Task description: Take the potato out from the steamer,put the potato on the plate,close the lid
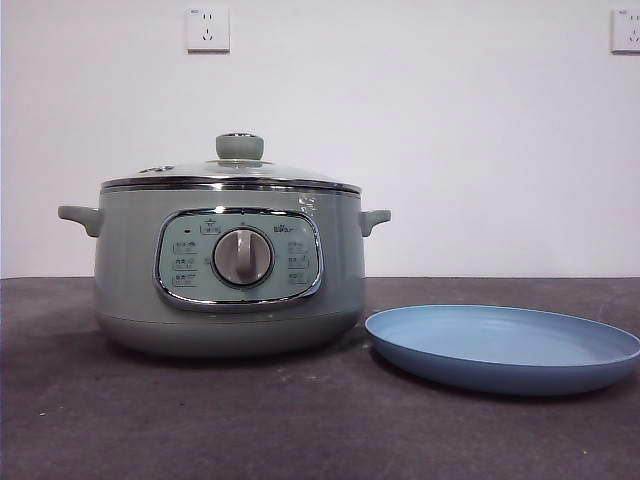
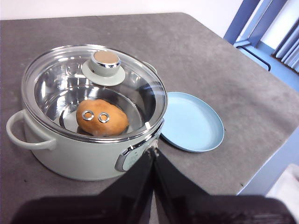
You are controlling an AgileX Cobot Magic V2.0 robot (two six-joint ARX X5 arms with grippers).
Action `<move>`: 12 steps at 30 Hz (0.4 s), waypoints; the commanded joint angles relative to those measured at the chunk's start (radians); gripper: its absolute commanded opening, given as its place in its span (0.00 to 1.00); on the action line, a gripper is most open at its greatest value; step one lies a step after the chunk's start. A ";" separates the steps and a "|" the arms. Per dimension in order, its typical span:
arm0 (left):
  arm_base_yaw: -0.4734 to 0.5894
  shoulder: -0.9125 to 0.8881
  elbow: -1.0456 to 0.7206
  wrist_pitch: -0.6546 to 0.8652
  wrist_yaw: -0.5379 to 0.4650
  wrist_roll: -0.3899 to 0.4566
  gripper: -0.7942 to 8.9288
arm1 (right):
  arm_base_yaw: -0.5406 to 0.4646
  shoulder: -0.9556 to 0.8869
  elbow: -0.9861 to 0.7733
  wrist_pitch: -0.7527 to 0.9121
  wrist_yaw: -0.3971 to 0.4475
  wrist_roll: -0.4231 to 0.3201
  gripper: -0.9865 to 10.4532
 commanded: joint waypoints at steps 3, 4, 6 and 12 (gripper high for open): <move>-0.004 0.011 0.007 0.001 -0.002 0.024 0.09 | 0.005 -0.002 0.003 0.006 -0.005 -0.016 0.09; -0.004 0.011 0.010 0.000 -0.003 0.023 0.13 | 0.005 -0.002 0.003 0.006 -0.005 -0.016 0.10; -0.004 0.011 0.016 0.002 -0.005 0.023 0.40 | 0.005 -0.002 0.003 0.006 -0.005 -0.015 0.24; -0.004 0.011 0.031 0.005 -0.007 0.023 0.77 | 0.005 -0.002 0.003 0.008 -0.004 0.003 0.64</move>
